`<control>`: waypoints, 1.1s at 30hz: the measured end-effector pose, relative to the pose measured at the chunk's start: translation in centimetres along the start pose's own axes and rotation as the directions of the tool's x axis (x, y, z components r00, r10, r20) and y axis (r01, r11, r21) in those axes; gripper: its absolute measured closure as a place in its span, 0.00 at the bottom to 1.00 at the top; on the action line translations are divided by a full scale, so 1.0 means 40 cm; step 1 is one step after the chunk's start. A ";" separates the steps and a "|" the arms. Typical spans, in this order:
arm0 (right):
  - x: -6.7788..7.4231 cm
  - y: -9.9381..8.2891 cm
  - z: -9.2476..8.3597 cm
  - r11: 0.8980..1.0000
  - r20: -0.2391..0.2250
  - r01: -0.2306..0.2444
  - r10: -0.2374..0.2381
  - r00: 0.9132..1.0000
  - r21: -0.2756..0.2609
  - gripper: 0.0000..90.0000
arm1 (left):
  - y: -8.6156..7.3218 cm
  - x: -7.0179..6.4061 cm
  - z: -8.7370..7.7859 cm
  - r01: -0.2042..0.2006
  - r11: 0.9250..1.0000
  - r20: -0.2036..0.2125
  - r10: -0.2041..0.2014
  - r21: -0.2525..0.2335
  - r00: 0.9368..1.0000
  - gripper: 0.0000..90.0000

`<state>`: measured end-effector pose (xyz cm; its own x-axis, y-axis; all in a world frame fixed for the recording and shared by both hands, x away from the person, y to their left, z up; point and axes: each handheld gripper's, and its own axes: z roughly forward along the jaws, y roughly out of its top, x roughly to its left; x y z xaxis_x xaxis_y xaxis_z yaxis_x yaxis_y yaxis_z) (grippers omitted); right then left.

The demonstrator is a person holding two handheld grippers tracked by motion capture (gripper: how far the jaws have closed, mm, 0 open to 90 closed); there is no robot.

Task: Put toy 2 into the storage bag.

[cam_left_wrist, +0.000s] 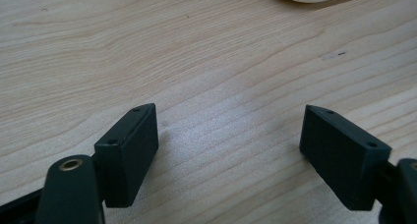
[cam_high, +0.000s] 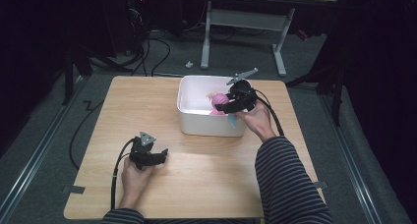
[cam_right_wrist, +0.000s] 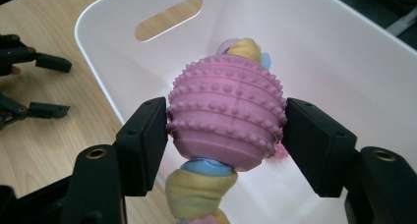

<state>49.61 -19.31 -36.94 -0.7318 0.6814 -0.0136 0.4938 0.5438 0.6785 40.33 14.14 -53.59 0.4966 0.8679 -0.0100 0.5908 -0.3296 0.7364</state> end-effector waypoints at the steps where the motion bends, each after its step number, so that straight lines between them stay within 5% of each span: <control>1: 0.002 -0.001 0.004 1.000 -0.009 0.004 -0.004 1.000 0.006 0.39 | 0.000 0.000 0.000 0.002 1.000 0.000 -0.002 -0.002 1.000 0.25; 6: 0.006 -0.004 0.015 0.999 -0.035 0.011 -0.009 0.999 0.040 0.38 | 0.000 0.000 0.000 0.001 1.000 0.000 -0.001 -0.001 1.000 0.25; 13: 0.004 -0.008 0.003 1.000 -0.052 -0.012 0.013 0.999 0.011 0.36 | 0.000 0.000 0.000 0.000 1.000 0.000 0.000 0.000 1.000 0.25; 18: 0.009 -0.020 -0.040 0.998 -0.020 -0.006 0.005 1.000 -0.055 0.36 | 0.000 0.000 0.000 0.000 1.000 0.000 0.000 -0.001 1.000 0.25; 33: 0.004 -0.158 -0.179 0.977 0.078 -0.099 0.115 0.990 -0.190 0.40 | 0.000 0.000 0.000 0.000 1.000 0.001 0.000 -0.001 1.000 0.25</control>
<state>43.01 -26.13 -35.96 -0.6311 0.7757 0.0074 0.4656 0.3712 0.8034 40.32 14.13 -53.60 0.4972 0.8676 -0.0103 0.5902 -0.3294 0.7370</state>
